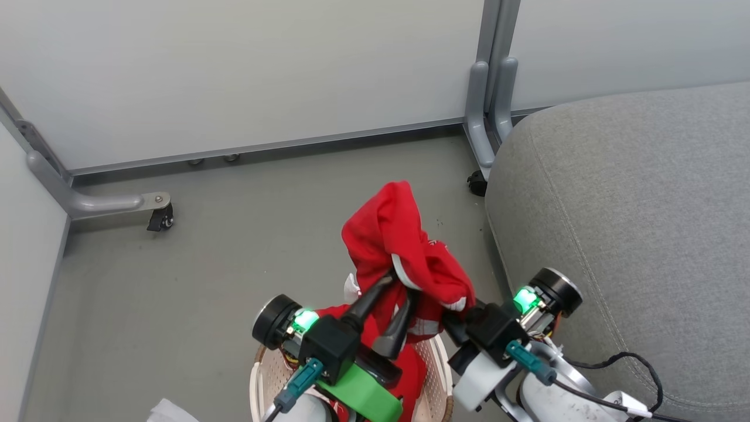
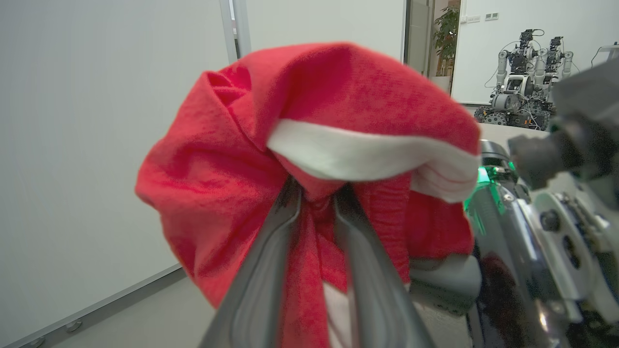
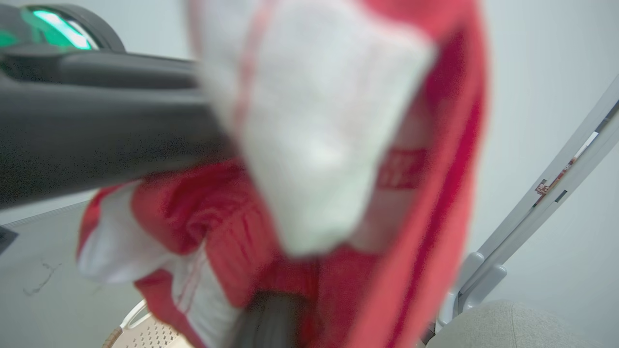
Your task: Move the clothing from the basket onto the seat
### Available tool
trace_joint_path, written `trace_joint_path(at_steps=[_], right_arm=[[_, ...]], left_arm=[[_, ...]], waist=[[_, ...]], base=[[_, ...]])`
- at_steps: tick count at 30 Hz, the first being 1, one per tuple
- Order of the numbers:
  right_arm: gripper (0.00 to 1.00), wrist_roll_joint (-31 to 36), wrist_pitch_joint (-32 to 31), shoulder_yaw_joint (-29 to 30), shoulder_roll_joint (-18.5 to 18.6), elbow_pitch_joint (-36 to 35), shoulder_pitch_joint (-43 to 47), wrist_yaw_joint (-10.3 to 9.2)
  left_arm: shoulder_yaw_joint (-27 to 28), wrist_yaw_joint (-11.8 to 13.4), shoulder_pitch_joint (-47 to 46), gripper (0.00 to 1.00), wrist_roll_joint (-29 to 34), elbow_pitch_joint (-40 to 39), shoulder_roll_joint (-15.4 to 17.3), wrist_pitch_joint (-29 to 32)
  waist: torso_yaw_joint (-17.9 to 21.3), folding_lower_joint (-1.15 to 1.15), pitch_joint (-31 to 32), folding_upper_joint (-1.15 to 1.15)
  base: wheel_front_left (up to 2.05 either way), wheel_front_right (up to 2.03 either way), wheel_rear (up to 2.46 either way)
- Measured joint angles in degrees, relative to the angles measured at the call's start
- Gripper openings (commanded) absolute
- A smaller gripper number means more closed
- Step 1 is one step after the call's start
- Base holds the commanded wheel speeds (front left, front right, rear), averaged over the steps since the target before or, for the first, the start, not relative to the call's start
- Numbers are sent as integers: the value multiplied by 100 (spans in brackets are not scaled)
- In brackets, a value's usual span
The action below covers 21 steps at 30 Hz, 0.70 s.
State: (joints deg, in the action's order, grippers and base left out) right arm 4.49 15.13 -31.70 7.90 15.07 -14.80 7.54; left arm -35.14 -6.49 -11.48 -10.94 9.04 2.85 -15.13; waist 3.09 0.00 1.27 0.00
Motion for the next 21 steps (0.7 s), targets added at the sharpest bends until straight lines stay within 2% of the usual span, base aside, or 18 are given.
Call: trace_joint_path(at_steps=[5,13,21], right_arm=[[0,-94,0,393,-43,-216,71,0],[0,-393,0,1472,-352,-954,480,0],[0,-672,0,1987,-438,-1362,693,0]], left_arm=[[107,13,2,100,75,29,1,0],[388,29,229,100,238,24,0,0],[1051,18,706,100,346,87,10,0]], waist=[[-11,0,5,0],[-27,0,44,0],[-50,0,89,0]], base=[[0,0,0],[0,0,0],[0,0,0]])
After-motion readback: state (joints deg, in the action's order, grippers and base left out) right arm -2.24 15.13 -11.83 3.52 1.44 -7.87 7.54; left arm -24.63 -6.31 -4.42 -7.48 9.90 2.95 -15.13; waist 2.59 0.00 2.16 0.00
